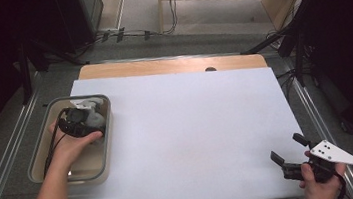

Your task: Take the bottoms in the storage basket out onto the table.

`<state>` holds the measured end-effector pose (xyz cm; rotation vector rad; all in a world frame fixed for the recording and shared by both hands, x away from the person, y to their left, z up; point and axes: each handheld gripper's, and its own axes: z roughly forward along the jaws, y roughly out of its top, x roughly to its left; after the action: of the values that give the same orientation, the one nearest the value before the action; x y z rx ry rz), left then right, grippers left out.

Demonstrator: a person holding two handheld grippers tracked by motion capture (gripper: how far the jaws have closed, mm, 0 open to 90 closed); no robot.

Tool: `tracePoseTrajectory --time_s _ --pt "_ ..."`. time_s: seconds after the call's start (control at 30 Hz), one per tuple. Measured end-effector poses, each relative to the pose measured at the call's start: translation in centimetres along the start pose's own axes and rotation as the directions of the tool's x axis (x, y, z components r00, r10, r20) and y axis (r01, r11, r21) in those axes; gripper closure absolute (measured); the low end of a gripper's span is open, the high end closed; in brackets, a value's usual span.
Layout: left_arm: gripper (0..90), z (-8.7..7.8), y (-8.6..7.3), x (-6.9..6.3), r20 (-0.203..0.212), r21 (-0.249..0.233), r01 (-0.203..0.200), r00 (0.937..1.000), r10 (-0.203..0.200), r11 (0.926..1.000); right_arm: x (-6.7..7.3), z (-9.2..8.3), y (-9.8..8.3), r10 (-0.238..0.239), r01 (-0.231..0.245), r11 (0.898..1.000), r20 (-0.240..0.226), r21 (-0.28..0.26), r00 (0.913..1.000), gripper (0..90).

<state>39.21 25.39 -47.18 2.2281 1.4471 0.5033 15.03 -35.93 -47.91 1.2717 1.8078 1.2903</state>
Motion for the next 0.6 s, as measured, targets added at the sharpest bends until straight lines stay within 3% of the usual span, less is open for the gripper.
tracePoseTrajectory --time_s 0.2,0.6 --pt "0.6 -0.12 -0.02 -0.05 -0.004 -0.014 -0.010 0.9999 0.010 0.9999 -0.27 0.00 -0.08 0.008 -0.008 1.000 0.001 0.000 1.0000 0.0" --pt "26.1 -0.95 -0.24 0.25 0.000 -0.050 -0.025 0.9997 0.025 0.9984 -0.15 0.12 -0.11 0.013 -0.013 1.000 -0.003 0.007 0.9999 0.0"
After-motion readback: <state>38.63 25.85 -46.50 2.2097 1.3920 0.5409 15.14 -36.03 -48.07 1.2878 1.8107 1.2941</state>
